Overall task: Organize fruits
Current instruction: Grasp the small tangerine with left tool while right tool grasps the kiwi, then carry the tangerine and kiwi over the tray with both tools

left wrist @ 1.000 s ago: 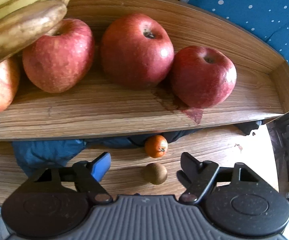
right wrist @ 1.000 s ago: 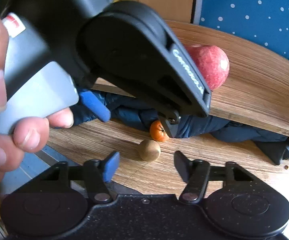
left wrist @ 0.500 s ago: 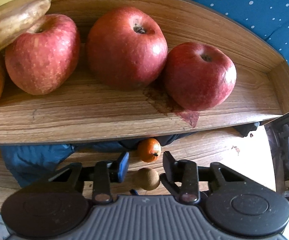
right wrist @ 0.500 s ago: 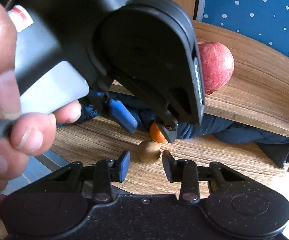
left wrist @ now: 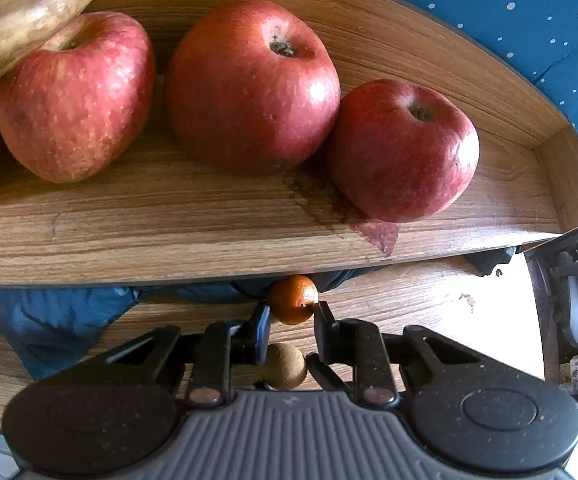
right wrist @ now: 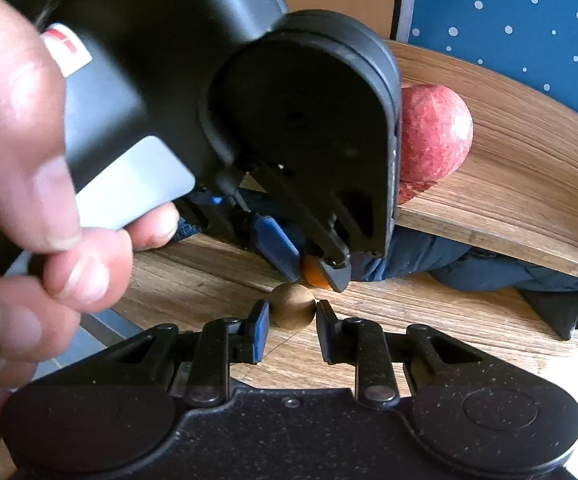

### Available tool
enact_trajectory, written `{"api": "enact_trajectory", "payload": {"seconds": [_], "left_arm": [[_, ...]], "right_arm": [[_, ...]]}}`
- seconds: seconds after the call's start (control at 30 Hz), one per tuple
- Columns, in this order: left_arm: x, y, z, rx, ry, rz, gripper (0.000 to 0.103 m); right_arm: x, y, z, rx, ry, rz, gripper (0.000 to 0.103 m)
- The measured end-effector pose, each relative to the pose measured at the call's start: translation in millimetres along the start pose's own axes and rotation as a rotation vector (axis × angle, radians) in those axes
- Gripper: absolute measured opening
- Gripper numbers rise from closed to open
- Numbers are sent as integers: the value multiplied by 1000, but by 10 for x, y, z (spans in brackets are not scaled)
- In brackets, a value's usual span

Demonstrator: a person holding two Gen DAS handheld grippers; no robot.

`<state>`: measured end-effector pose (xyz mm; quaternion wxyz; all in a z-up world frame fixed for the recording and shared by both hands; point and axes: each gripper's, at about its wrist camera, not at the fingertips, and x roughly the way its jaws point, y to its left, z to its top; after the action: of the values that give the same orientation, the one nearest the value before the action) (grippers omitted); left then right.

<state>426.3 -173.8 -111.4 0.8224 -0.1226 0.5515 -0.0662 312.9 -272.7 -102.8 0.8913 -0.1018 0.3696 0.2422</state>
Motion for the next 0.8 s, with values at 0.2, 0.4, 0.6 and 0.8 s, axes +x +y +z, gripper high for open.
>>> {"api": "enact_trajectory", "payload": {"seconds": [0.2,0.4,0.6,0.8], "left_arm": [[-61,22,-16,1,-5,1,25],[-126,56,-37,-12,-13,8,25],[-194,46,-78,-10,-26,9,25],[-272,98,-135,-19,-35,22,25]], "right_arm": [[-26,-18,16,-1,0,3,27],[3,-30,3,6,1,-4,27],[7,-22,6,8,-2,-12,26],[34,-26,-26,14,-11,-26,20]]}}
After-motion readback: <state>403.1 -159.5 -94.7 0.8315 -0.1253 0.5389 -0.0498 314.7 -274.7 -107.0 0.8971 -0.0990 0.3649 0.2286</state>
